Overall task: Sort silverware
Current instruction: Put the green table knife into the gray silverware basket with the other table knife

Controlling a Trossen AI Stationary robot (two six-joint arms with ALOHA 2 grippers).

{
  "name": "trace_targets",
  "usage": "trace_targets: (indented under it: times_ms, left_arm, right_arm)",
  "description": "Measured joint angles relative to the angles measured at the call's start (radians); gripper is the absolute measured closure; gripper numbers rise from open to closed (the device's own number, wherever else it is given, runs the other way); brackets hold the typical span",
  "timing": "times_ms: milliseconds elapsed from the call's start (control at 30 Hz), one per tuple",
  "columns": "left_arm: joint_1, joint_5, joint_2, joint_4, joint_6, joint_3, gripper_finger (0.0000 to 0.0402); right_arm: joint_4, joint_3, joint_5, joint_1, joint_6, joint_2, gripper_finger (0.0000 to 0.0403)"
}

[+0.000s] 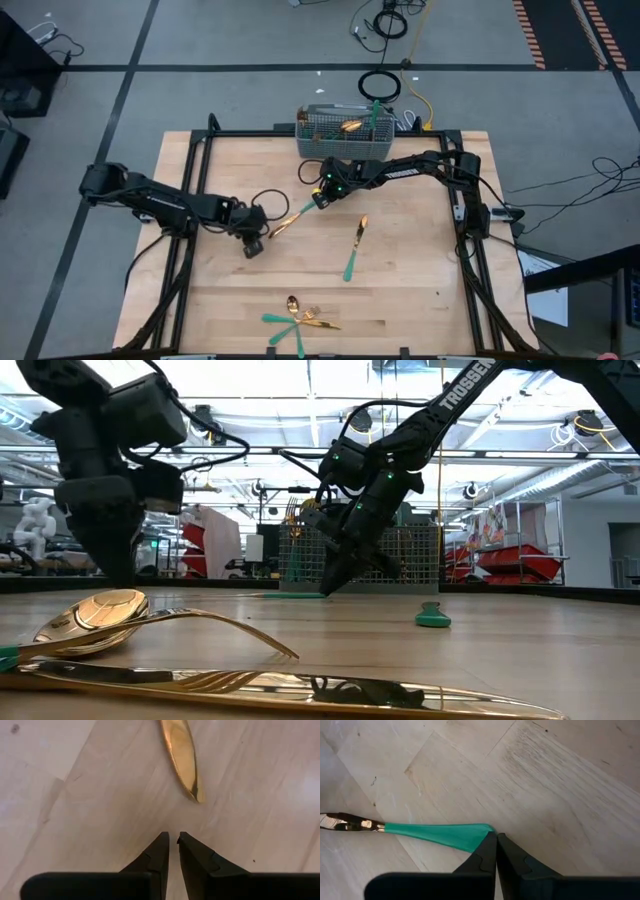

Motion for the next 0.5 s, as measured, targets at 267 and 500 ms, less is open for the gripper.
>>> trace_targets:
  times_ms: [267,500]
  left_arm:
    - [0.0,0.015,0.006,0.077,0.001,-0.005,0.031]
    - [0.0,-0.11,0.006,0.195,-0.007,-0.005,0.0214]
  right_arm:
    - [0.003,0.0,-0.005,0.001,-0.012,0.0,0.0403]
    - [0.011,0.0,-0.023,0.0,-0.02,0.0,0.0403]
